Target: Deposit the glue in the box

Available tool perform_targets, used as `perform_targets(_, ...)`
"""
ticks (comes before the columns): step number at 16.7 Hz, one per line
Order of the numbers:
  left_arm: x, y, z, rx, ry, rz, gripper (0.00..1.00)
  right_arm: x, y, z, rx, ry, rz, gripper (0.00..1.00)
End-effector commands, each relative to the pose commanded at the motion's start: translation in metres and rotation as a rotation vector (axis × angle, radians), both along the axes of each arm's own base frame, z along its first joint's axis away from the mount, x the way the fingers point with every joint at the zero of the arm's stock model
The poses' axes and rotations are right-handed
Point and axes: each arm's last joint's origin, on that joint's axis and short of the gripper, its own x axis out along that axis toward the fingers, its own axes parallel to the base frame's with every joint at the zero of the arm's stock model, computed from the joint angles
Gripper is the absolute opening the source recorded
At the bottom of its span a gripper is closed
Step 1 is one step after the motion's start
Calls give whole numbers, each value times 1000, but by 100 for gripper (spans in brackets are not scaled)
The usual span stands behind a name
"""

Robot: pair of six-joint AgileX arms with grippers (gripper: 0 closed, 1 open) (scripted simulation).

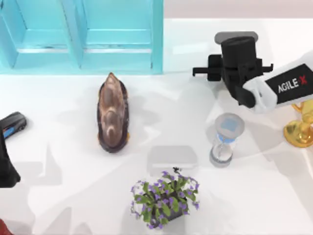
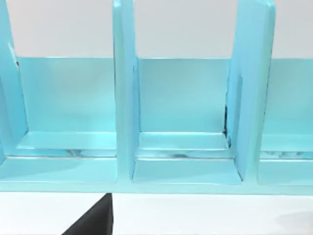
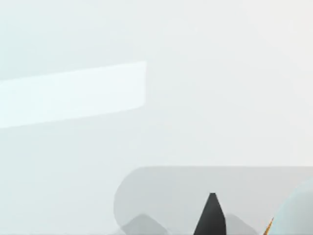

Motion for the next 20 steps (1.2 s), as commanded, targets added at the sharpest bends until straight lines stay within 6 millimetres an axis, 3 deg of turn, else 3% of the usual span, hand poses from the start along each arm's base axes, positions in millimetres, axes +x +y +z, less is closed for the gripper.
perform_targets(7, 0, 0, 0, 0, 0, 0, 100, -1, 2, 0, -1, 1, 2, 0)
perform_targets(10, 0, 0, 0, 0, 0, 0, 100, -8, 17, 6, -20, 11, -7, 0)
perform_targets(13, 0, 0, 0, 0, 0, 0, 100, -4, 23, 45, 6, -42, -43, 0)
perform_targets(16, 0, 0, 0, 0, 0, 0, 100, 3, 8, 85, 23, -66, -66, 0)
perform_targets(20, 0, 0, 0, 0, 0, 0, 100, 0, 1, 99, 3, -10, -11, 0)
